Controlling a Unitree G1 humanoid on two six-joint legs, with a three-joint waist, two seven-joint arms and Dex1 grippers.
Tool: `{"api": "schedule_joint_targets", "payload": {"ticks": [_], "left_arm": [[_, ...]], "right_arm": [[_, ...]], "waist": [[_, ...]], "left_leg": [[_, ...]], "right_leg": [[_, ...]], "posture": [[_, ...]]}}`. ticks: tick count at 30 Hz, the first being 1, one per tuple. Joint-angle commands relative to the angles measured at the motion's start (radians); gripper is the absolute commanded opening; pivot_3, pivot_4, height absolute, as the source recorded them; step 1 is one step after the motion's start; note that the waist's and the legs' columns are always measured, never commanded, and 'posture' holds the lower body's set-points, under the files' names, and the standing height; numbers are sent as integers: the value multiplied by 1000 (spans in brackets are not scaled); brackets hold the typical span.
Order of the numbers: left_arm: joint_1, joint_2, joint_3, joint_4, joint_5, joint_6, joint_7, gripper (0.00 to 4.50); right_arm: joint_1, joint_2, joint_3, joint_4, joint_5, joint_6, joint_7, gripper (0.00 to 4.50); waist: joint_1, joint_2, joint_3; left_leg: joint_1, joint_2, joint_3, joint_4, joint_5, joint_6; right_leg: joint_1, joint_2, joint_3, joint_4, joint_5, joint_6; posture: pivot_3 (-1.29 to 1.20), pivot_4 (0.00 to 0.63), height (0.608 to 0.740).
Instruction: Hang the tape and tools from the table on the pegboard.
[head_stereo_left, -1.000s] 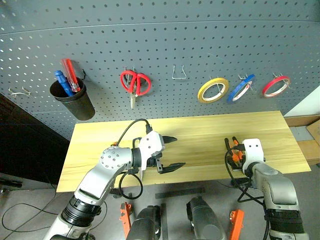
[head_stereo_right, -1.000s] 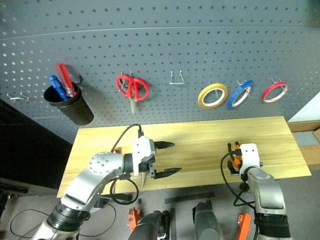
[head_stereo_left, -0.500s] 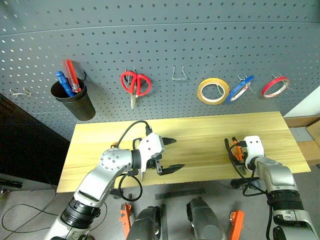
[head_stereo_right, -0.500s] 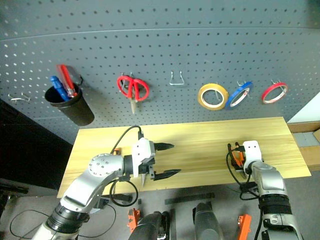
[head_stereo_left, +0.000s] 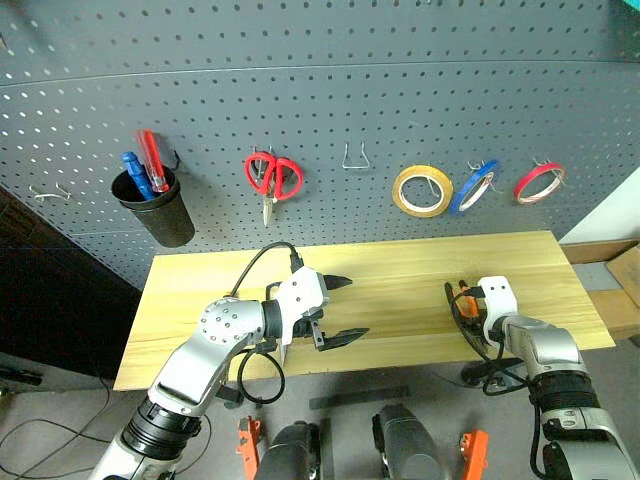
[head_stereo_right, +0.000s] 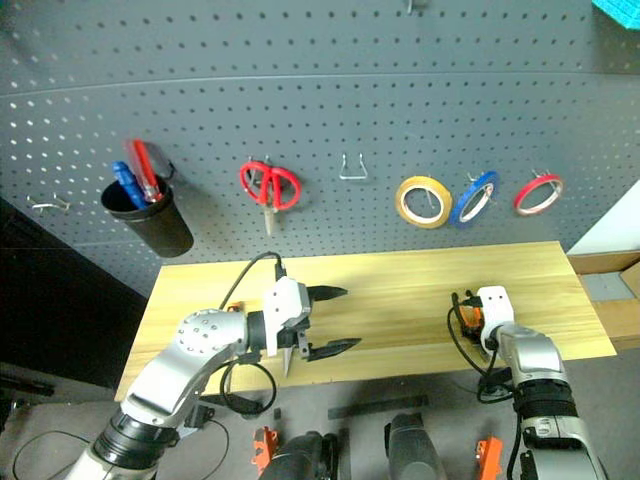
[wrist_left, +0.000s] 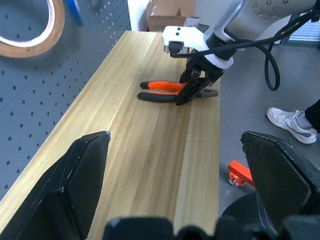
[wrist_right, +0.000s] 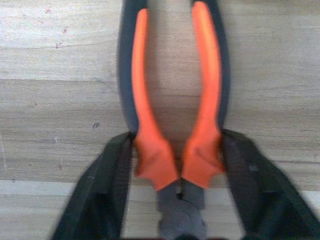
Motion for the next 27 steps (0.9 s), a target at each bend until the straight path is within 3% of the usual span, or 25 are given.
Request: {"api": "schedule_joint_targets", "payload": {"ticks": [1,7,13,17,19,23,27], "left_arm": [[16,10,26,-19,-2,-18,4,4500],[42,18,71,-13,-19,-3,32,4500],[140,-2,313,0,-110,51,160,4500],[205,-17,434,-39,-189,95,203,4500],[234,-21,465,-67,-213,97,214,4500],[256,-48,495,-106,-258,111,253,4500],[259,-62,496,-140,-282,113,269,4500]], "right_arm": [[2,18,25,53,2,-11,13,1892],[-8,25,31,69,-2,-52,8,1892],[170,29,67,-591,10,35,-19,1892],[238,116,129,-926,18,123,-94,1892],[230,166,199,-1041,-9,73,-138,1892],[130,268,297,-1099,-54,-59,-209,1892],[-36,326,319,-994,-93,-218,-240,1892]], "waist": [[0,-2,-1],[-5,-4,-4],[-6,4,0],[-4,4,-1],[2,5,0],[12,5,0],[13,4,0]], "left_leg": [[1,0,0,0,0,0],[3,2,0,0,-1,2],[-1,4,-1,-2,-1,0],[-6,4,-1,-1,0,-4],[-6,4,-2,-1,0,-5],[-7,4,-2,-2,0,-5],[-7,3,-2,-1,0,-5]], "right_leg": [[1,0,0,0,0,0],[2,2,1,-2,4,-1],[-3,4,1,-1,5,-1],[-8,5,1,-1,5,-1],[-8,5,1,-2,5,-1],[-14,5,1,-4,5,-1],[-15,5,1,-5,7,-1]], "posture": [[-271,194,740],[-261,190,740],[-250,196,740],[-250,207,740],[-239,211,740],[-228,213,740],[-222,211,740]]}}
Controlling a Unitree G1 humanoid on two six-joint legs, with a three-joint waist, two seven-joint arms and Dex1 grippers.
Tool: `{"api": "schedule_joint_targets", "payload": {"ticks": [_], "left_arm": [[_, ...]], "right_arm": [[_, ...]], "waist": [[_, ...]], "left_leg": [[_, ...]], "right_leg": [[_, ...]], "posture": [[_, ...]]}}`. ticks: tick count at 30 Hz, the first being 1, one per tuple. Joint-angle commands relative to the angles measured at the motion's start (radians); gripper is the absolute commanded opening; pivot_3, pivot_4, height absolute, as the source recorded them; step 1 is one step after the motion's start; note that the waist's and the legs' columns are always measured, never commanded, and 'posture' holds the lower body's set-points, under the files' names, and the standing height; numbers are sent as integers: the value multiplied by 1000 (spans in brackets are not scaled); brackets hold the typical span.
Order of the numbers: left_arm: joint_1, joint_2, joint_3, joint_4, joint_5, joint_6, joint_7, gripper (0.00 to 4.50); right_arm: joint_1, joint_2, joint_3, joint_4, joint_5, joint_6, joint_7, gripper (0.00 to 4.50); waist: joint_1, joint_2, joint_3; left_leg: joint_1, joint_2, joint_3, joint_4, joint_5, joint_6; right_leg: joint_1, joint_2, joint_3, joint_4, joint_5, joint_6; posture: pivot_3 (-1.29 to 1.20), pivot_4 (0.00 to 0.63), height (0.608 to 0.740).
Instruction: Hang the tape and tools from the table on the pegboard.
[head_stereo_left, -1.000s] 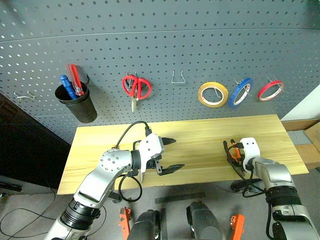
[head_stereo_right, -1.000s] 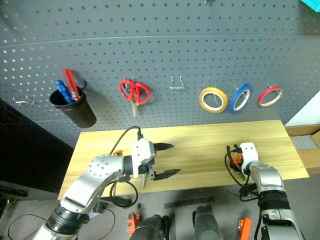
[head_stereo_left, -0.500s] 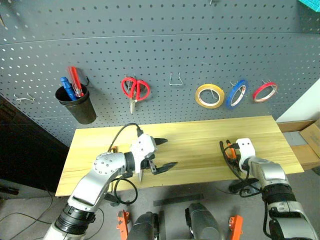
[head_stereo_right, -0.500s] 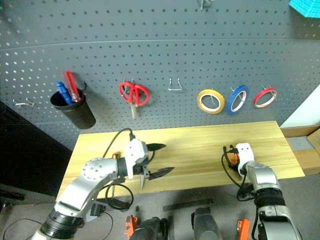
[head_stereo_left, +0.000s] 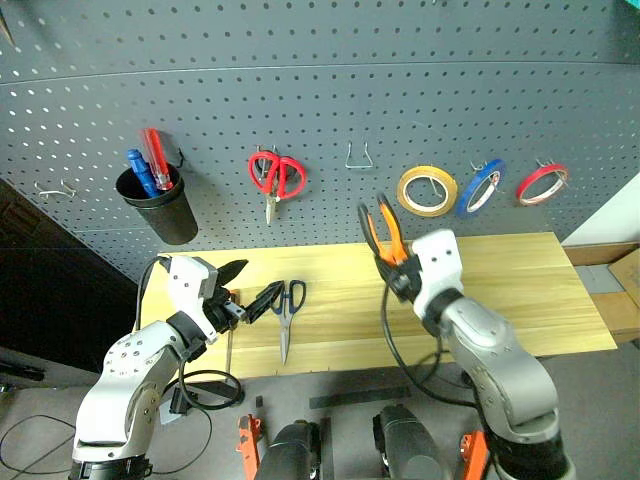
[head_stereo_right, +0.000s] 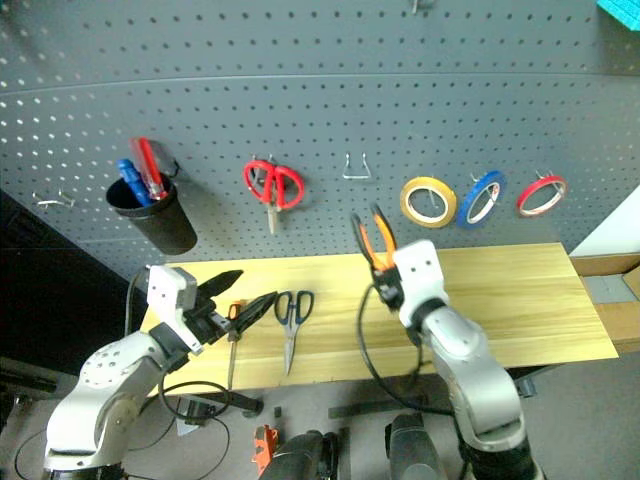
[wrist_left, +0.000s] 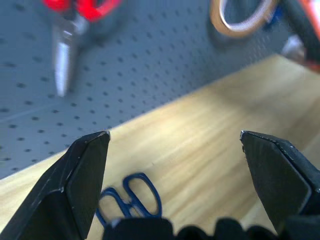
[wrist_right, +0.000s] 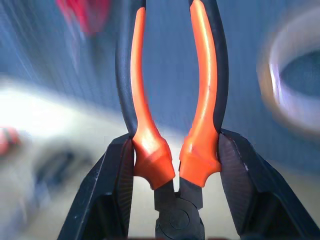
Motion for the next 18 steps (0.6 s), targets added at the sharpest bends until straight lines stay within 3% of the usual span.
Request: {"api": "schedule_joint_targets", "payload": {"ticks": [1,7,18], "left_arm": [[-13,-11,18,-67,-36,-10,22,4500],[-69,-23,18,-98,-33,-27,64,4500],[-211,7,-26,-95,-8,-16,91,4500]], "right_arm": [[-147,22,-14,78,-41,-195,-26,1892],[-404,75,-74,406,-14,-411,-19,1892],[-690,117,-135,937,-16,-755,-17,1892]], "waist": [[0,0,0],[-3,-1,0],[-6,0,0]], "left_leg": [[0,0,0,0,0,0],[0,0,0,-1,1,-2],[-5,1,0,-1,1,-3]], "right_leg": [[0,0,0,0,0,0],[-2,1,0,0,1,-1],[-3,1,-1,0,1,-1]], "posture": [[-212,208,740],[-189,205,740],[-149,206,740]]}}
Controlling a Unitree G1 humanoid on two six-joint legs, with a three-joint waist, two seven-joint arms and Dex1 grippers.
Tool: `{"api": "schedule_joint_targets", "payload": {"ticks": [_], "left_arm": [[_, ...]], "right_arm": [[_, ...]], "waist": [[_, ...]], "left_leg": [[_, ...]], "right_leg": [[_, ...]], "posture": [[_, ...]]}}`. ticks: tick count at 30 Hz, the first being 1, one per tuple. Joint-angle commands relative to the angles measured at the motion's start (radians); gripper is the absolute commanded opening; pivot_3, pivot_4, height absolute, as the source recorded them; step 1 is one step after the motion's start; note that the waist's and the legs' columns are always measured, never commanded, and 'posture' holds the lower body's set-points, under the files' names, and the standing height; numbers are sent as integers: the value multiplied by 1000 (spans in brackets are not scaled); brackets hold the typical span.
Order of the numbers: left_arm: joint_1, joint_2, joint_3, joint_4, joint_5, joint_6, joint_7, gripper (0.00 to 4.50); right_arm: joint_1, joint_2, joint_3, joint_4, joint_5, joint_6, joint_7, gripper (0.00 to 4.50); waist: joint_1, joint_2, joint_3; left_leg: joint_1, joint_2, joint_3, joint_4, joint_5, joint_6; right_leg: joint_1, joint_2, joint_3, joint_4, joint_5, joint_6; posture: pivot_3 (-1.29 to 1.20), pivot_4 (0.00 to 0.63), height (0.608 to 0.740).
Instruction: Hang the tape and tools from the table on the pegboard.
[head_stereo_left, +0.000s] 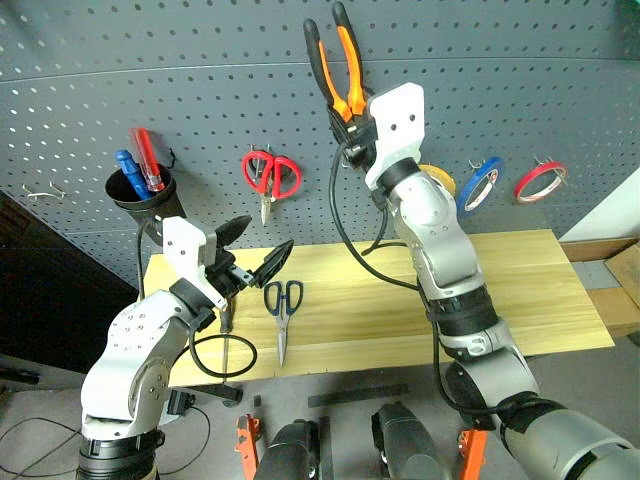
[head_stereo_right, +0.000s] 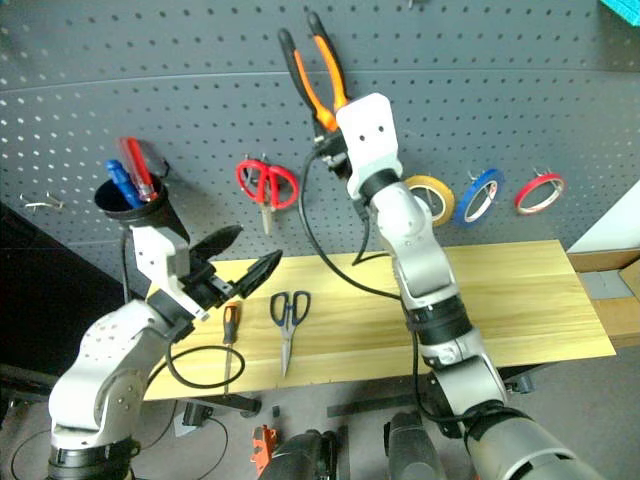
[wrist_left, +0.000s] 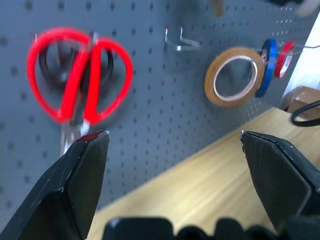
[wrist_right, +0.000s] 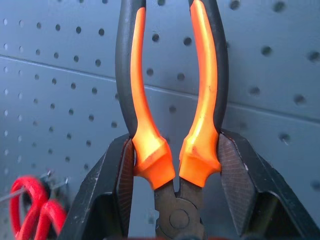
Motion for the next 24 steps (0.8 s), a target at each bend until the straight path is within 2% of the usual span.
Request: {"api": "schedule_joint_targets", "payload": {"ticks": [1,8,13,18,24], "left_arm": [[-29,4,-20,-27,8,-9,9,4500],[-42,0,-51,-20,27,-18,9,4500],[-51,-4,-62,-14,33,-21,7,4500],[-51,-4,-65,-6,36,-25,2,4500],[-54,-13,-82,8,40,-26,2,4500]], "right_arm": [[-84,18,-35,123,12,-141,-3,1892],[-133,3,-48,423,-30,-346,-30,1892],[-129,-37,-48,545,-73,-454,-48,1892],[-112,-50,-46,569,-94,-484,-60,1892],[-34,-31,-61,513,-49,-394,-33,1892]], "waist": [[0,0,0],[1,0,0],[4,0,0],[4,0,0],[4,0,0]], "left_leg": [[0,0,0,0,0,0],[0,0,0,1,0,0],[1,0,0,2,1,-2],[2,1,-1,2,3,-4],[1,1,-2,2,4,-5]], "right_leg": [[0,0,0,0,0,0],[0,0,0,1,0,0],[0,0,0,4,1,-2],[0,1,0,7,1,-2],[0,2,0,7,1,-2]], "posture": [[-149,206,740],[-131,211,740],[-128,216,740],[-137,218,740],[-153,222,740]]}}
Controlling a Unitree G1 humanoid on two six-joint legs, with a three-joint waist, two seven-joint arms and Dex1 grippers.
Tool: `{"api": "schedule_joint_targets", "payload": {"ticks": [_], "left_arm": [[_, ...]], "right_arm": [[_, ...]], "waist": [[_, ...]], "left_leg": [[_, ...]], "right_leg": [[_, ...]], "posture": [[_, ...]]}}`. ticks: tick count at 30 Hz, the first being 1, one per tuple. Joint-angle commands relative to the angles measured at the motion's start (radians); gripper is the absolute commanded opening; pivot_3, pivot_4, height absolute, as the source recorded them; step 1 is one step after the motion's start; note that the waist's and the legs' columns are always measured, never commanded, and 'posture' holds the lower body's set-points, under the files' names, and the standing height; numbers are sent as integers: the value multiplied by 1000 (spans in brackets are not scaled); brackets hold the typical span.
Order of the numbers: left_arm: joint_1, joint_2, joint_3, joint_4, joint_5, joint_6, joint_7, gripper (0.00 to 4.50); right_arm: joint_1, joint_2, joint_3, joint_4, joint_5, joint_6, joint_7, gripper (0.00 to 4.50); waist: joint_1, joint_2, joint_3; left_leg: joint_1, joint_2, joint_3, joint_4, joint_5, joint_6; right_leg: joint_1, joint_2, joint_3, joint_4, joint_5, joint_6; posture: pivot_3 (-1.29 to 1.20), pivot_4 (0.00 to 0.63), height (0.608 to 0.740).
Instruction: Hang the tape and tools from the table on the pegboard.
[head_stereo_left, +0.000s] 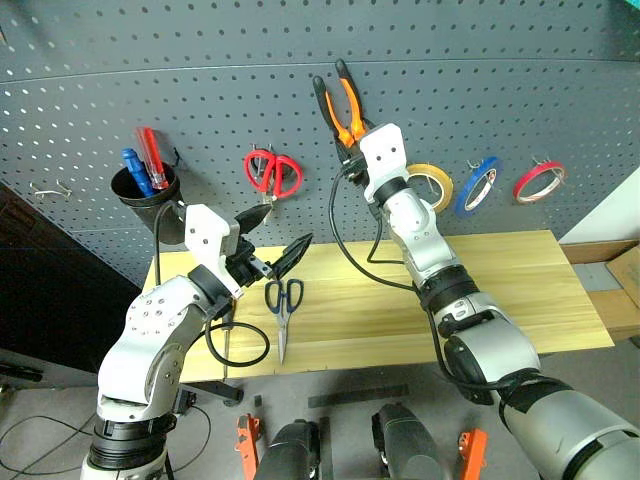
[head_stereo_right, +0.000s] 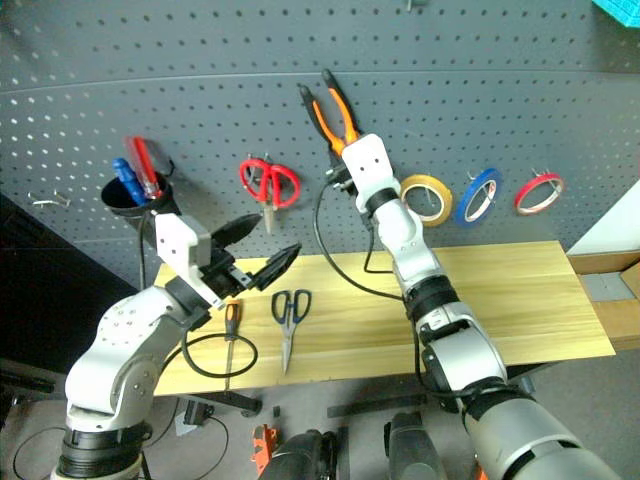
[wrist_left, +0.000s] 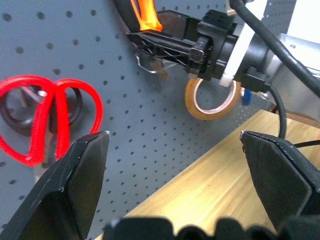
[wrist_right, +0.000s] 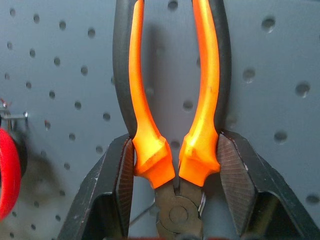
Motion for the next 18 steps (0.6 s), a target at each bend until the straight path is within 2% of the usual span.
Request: {"api": "schedule_joint_targets", "payload": {"ticks": [1,2,3,8,14,18], "left_arm": [[-11,-5,-5,-15,3,-16,2,4500],[-10,-5,-8,-15,5,-16,2,4500],[-10,-6,-11,-14,7,-16,2,4500],[1,-2,-23,-15,14,3,13,4500],[74,13,-52,-45,38,91,56,4500],[140,52,-115,-55,97,187,88,4500]], "right_arm": [[25,11,-41,-79,52,57,14,2242],[34,17,-46,-99,67,81,25,2659],[41,21,-49,-116,78,100,34,2849],[87,16,-40,-240,101,272,84,4477],[231,-53,19,-619,151,694,241,4477],[349,-159,63,-917,268,1006,401,4477]], "waist": [[-1,0,0],[-1,0,0],[-1,0,0],[-1,0,0],[0,1,1],[1,2,2]], "left_leg": [[0,0,0,0,0,0],[0,0,0,0,0,0],[0,0,0,0,0,0],[0,0,0,0,0,0],[0,0,-1,-1,0,0],[-2,0,-1,-3,-1,1]], "right_leg": [[0,0,0,0,0,0],[0,0,0,0,0,0],[0,0,0,0,0,0],[0,0,0,0,0,0],[0,0,0,-1,0,0],[-1,0,0,-3,0,0]], "posture": [[-153,222,740],[-155,223,740],[-155,223,740],[-163,226,740],[-167,231,740],[-169,234,740]]}}
